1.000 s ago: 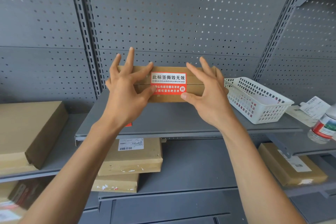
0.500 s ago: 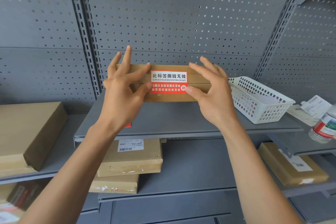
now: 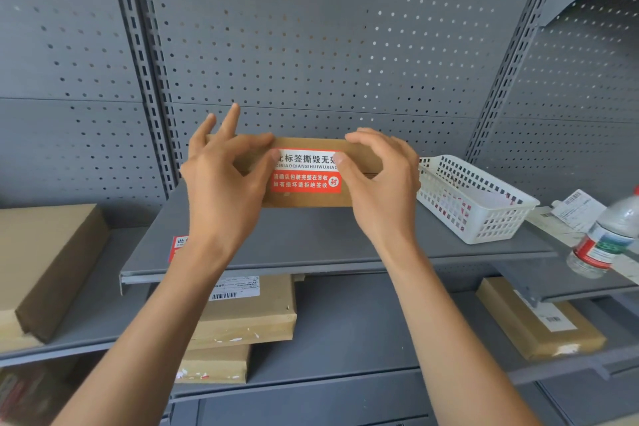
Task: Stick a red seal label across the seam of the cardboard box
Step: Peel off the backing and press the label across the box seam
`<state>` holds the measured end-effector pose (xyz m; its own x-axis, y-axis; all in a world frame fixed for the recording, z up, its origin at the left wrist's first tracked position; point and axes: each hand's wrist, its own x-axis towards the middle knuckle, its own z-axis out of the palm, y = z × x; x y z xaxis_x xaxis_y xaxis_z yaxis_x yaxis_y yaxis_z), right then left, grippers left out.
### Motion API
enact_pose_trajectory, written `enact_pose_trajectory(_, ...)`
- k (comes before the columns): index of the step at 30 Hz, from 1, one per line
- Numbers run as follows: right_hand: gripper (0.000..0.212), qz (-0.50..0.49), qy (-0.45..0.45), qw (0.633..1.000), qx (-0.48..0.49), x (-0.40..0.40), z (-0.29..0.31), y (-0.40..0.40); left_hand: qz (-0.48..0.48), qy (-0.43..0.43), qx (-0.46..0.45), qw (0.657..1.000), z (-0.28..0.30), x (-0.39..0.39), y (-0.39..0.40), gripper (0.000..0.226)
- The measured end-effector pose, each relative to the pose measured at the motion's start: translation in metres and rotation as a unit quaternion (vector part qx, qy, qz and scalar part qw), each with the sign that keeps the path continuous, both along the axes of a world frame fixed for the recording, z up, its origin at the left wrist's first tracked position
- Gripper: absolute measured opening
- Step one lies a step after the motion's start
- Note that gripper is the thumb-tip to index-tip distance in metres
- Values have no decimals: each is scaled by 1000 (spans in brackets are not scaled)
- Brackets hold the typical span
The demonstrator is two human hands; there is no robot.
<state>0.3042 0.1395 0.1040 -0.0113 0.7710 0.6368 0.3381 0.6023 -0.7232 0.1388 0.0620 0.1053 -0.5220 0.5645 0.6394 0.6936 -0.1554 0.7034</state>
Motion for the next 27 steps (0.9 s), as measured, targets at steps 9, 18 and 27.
enact_pose_trajectory(9,52,67,-105,992,-16,12,-8,-1,-34,41,-38,998,-11,-4,-7,46)
enact_pose_trajectory(18,65,-48,-140,989,2,-13,-16,-10,-13,26,-10,1000,-17,4,-1,44)
enact_pose_trajectory(27,52,-13,-120,993,1,-8,-19,-4,-34,37,-36,998,-20,-3,-3,43)
